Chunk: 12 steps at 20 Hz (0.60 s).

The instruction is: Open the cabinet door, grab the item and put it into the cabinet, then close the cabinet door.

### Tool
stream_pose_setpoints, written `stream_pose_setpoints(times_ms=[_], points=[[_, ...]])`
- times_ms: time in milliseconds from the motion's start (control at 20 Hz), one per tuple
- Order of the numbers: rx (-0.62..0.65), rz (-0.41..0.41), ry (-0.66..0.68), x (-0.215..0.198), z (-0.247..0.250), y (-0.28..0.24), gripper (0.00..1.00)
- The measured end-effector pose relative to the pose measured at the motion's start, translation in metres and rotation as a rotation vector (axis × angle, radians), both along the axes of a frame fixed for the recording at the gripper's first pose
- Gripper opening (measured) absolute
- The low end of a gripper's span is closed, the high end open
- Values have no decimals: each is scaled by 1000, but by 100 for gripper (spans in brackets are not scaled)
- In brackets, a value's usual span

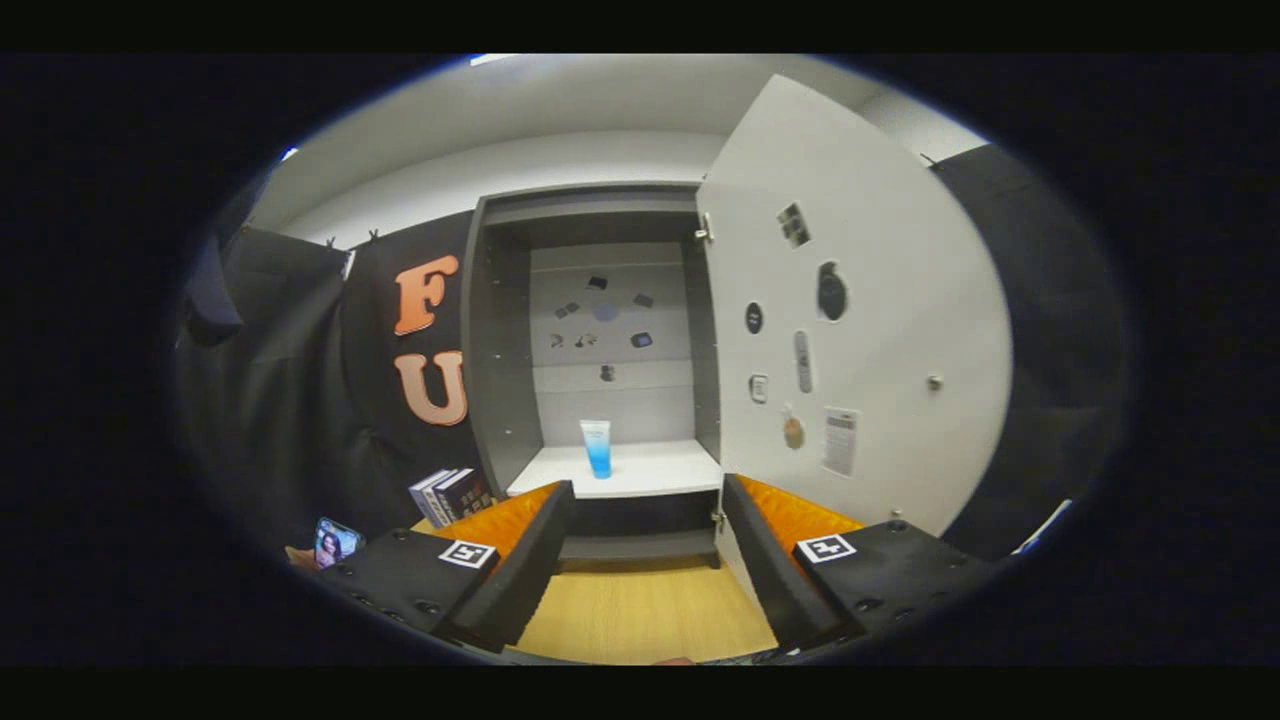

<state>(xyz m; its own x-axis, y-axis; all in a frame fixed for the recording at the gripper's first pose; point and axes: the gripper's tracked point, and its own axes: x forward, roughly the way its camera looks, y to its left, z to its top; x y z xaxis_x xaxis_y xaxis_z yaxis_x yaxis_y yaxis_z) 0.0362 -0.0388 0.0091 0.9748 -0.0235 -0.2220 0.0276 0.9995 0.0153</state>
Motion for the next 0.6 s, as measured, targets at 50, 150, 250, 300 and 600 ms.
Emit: stream_pose_setpoints(times_ms=[50, 150, 250, 300, 600], points=[[3, -30, -16, -17, 7, -16, 94], [15, -75, -59, -48, 23, -49, 95], [9, -131, -97, -74, 35, -81, 96], [-1, -171, -112, -82, 40, -100, 96], [-71, -369, -140, -86, 53, -206, 94]])
